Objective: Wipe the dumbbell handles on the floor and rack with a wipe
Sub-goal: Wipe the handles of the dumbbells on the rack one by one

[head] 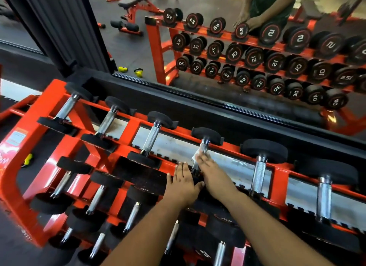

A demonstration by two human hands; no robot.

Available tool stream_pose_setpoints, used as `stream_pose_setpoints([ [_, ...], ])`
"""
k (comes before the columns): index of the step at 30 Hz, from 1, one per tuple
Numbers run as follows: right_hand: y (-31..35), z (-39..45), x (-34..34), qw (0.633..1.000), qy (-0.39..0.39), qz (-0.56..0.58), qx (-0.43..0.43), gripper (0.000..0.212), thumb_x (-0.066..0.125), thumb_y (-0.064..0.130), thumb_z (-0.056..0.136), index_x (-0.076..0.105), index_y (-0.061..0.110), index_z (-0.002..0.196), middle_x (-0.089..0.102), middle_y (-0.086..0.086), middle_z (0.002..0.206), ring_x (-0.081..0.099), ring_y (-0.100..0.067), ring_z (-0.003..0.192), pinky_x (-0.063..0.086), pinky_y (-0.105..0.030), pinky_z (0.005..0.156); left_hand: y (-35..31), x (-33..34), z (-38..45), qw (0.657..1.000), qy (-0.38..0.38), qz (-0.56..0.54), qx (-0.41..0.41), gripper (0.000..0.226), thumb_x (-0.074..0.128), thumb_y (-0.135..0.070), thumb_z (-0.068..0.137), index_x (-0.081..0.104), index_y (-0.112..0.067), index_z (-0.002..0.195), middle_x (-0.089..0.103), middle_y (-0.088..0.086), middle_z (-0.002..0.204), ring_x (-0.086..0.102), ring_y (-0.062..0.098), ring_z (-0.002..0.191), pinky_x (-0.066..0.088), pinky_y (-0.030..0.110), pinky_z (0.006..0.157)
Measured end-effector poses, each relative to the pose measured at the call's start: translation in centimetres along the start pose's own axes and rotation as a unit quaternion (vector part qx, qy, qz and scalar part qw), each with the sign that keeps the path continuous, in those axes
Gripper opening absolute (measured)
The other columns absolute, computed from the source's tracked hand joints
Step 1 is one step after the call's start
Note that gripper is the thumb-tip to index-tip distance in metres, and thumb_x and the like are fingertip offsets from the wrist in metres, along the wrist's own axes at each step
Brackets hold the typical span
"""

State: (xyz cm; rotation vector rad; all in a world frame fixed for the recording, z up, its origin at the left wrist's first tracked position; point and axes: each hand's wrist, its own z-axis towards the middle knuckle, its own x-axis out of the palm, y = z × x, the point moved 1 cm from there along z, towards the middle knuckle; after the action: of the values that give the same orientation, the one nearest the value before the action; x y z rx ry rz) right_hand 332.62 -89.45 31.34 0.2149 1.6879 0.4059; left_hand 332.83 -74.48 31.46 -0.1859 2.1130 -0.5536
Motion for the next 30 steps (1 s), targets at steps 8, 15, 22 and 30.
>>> stream_pose_setpoints([
  [8,1.1,2.2,-0.4,0.987,-0.077,0.112,0.085,0.07,0.038,0.002,0.104,0.008,0.028,0.161,-0.008,0.012,0.166,-0.001,-0.009,0.152,0.01,-0.029,0.123,-0.2,-0.5,0.2,0.998,0.039,0.036,-0.016,0.091,0.029,-0.062,0.103,-0.019,-0.01,0.158,-0.022,0.008,0.168,-0.019,0.021,0.155,-0.012,0.055,0.123],
  [15,3.1,-0.2,0.2,0.86,-0.06,0.456,0.223,0.056,0.042,0.028,0.108,0.021,0.031,0.159,0.027,0.0,0.164,0.032,-0.018,0.147,0.027,-0.037,0.122,-0.3,-0.8,-0.1,0.997,0.05,0.049,-0.019,0.086,0.027,-0.057,0.105,-0.023,-0.011,0.157,-0.023,0.01,0.167,-0.017,0.023,0.155,-0.012,0.056,0.123],
  [22,4.1,0.8,-1.8,0.821,-0.039,0.502,0.267,0.053,0.04,0.033,0.108,0.022,0.034,0.158,0.041,0.009,0.151,0.044,-0.014,0.133,0.038,-0.035,0.11,-0.5,-1.1,-0.4,0.996,0.06,0.056,-0.023,0.087,0.025,-0.06,0.105,-0.025,-0.011,0.156,-0.023,0.009,0.167,-0.019,0.022,0.155,-0.012,0.056,0.123],
  [30,3.7,2.2,-2.0,0.71,-0.108,0.618,0.32,0.034,0.047,0.019,0.106,0.05,0.029,0.138,0.062,0.002,0.119,0.059,-0.013,0.1,0.047,-0.032,0.087,-0.6,-1.2,-0.5,0.997,0.058,0.054,-0.015,0.088,0.025,-0.062,0.104,-0.024,-0.011,0.157,-0.023,0.008,0.167,-0.018,0.022,0.155,-0.011,0.057,0.123],
])
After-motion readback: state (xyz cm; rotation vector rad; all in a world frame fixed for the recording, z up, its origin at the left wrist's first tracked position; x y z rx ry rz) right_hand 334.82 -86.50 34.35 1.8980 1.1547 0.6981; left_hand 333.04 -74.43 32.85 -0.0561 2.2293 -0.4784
